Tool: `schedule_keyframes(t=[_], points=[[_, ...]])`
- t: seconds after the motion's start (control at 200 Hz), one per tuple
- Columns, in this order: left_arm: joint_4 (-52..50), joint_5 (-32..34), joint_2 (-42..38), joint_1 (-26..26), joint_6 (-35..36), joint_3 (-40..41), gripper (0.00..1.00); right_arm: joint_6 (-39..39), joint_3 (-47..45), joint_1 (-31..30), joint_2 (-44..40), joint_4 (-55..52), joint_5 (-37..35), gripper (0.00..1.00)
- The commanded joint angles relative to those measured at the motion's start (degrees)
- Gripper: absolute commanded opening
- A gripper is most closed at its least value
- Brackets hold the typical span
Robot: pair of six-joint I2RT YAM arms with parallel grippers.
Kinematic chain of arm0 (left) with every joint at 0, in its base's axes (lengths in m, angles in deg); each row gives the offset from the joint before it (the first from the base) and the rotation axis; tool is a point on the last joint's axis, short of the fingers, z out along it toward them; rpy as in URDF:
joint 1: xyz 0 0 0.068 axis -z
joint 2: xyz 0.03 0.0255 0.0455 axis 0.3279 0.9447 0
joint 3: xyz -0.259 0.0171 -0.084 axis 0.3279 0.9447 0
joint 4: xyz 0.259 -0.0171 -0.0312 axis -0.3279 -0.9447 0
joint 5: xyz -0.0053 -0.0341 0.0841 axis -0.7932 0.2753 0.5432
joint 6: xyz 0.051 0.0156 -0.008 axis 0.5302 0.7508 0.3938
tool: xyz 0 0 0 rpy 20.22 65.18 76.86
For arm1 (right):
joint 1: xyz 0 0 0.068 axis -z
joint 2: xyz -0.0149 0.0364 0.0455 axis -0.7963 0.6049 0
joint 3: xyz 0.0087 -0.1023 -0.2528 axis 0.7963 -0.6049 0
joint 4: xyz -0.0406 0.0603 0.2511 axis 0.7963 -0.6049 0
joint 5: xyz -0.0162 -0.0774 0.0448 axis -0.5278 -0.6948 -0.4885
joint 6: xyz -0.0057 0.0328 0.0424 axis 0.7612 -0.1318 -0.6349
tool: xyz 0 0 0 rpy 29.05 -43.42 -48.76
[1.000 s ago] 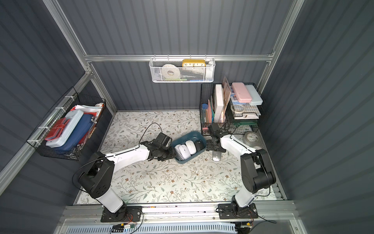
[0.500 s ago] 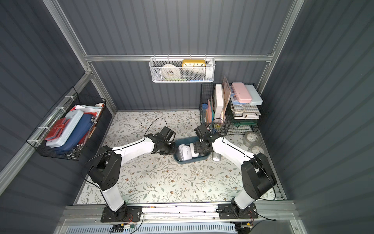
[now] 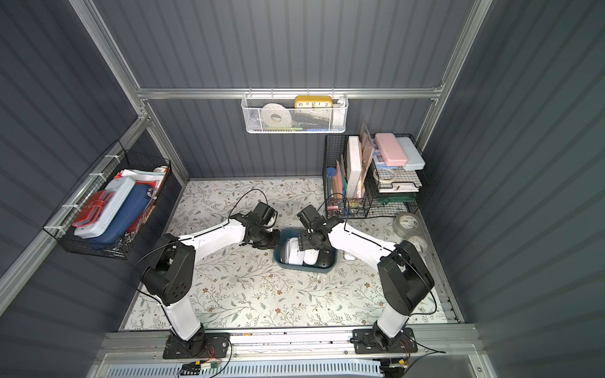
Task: Take out the mouse from the storage box
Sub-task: Adjust the storage box at the center of the board, then pick up the mouse from the storage box.
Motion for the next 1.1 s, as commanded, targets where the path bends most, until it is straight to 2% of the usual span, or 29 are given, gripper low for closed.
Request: schedule_keyframes(t=[0.0,0.125,0.2,0.42,0.5,0.555,0.876,1.006,1.096], points=[[-1.1,4.0,-2.2,-0.3,-2.0,2.3,0.19,-5.2,2.0,-2.0,1.9,2.0,0.3,0.80],[0.6,5.4,-4.1,-0.3,-4.3,4.6,0.19,-7.0,4.6,-3.6,4.8,1.2,-0.2,0.80],[1.4,5.0,-4.9,-0.3,-4.7,5.4,0.28,-7.1,6.0,-4.3,6.3,1.8,1.2,0.80],[0.9,4.5,-6.8,-0.3,-4.6,6.6,0.37,-7.8,9.4,-5.9,9.7,1.2,1.0,0.81],[1.0,4.5,-8.7,-0.3,-4.8,7.3,0.47,-8.7,9.4,-5.9,10.3,0.6,0.6,0.81],[1.3,4.6,-10.3,-0.3,-4.8,8.1,0.51,-9.2,9.1,-6.0,10.4,0.5,0.2,0.81],[7.4,4.6,-18.2,-0.2,-5.7,15.7,0.66,-10.7,9.5,-6.3,12.6,0.1,0.0,0.82],[9.6,4.5,-21.2,-0.1,-6.6,18.6,0.74,-11.2,10.1,-6.4,13.7,0.1,-0.1,0.81],[10.3,4.4,-22.6,-0.2,-6.7,19.8,0.76,-11.4,10.3,-6.4,14.3,0.0,-0.2,0.80]])
